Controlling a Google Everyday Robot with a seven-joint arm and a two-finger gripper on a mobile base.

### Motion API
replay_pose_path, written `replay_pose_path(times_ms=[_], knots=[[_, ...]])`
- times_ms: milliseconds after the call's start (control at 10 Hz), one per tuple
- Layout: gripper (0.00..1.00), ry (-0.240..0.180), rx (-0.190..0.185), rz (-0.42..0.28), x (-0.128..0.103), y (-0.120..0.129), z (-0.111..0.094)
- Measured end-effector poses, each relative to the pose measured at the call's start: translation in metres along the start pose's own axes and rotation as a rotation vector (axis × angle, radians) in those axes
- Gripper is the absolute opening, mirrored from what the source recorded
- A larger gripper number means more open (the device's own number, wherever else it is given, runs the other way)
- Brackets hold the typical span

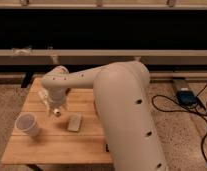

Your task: Stand the bottle upright

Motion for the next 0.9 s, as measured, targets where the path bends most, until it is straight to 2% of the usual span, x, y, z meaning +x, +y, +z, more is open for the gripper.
replay_pose_path(times_ms=[300,600,900], knots=[[0.65,-0.008,0.01,-0.006,-0.009,0.003,0.017],[0.65,-0.026,0.045,0.032,-0.02,-0.013,0.03],[0.65,-0.04,0.062,0.043,-0.029,-0.013,0.043]])
